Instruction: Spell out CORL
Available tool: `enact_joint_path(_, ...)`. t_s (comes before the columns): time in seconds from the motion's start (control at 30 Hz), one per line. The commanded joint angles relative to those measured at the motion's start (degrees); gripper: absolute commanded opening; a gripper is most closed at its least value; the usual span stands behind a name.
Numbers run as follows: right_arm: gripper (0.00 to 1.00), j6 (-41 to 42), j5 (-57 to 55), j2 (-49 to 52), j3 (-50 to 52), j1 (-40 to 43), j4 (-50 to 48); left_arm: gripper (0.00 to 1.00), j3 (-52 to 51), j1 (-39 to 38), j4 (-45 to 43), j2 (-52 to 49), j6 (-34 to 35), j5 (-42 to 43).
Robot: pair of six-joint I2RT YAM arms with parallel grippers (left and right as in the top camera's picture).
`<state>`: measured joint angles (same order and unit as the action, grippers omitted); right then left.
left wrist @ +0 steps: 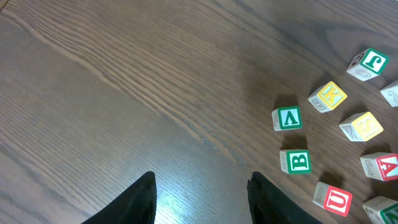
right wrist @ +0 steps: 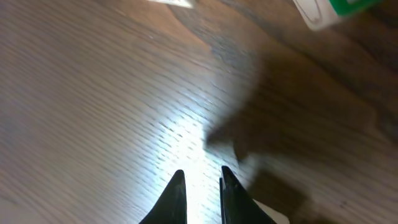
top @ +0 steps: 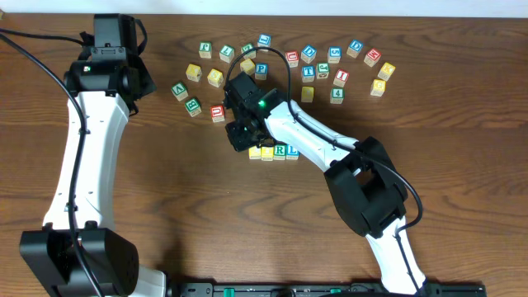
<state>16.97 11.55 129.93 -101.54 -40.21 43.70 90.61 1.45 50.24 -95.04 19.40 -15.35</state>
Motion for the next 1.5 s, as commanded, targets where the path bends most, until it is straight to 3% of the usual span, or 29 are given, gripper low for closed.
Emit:
enact_joint_path(0.0,0.14,1.2,-2.4,0.2,-0.9,-0.1,1.0,0.47,-0.6,0.1,0.3,0.2,-0.7,-0.8)
enact_joint_path(0.5,0.18,1.6,-3.5,-0.3,-3.6,1.7,1.5,0.47,-0.6,0.1,0.7,0.2,-0.7,-0.8)
enact_joint_path(0.67,0.20,-0.5,-3.5,-4.3,-8.9,6.3,8.4,0.47,0.2,0.2,0.3,0.5,-2.8,-0.8)
enact_joint_path(0.93,0.25,-2.5,-4.0,-17.3,-9.3,17.8,15.8,0.48,1.1,1.2,0.2,3.9,-4.4,-0.8)
enact_joint_path(0.97,0.26,-3.1,-4.2,-19.2,-9.3,19.8,16.9,0.98,1.1,1.3,0.9,3.8,-4.3,-0.8)
enact_joint_path(1.27,0.31,-4.0,-4.5,-29.8,-9.3,32.2,24.9,0.98,1.0,1.3,1.4,3.7,-4.3,-0.8)
enact_joint_path(1.33,0.36,-4.0,-4.6,-32.0,-9.3,33.5,25.6,0.98,1.0,1.3,1.4,3.7,-4.3,-0.8)
enact_joint_path(1.4,0.51,-4.0,-4.5,-35.1,-9.3,34.8,26.6,0.98,1.0,1.3,1.4,3.7,-4.3,-0.8)
enact_joint_path(1.43,0.71,-4.0,-4.5,-36.9,-9.3,35.3,27.4,0.98,1.0,1.3,1.4,3.7,-4.3,-0.8)
enact_joint_path(1.47,0.99,-4.0,-4.6,-38.2,-9.3,35.5,28.0,0.97,1.0,1.3,1.4,3.7,-4.3,-0.8)
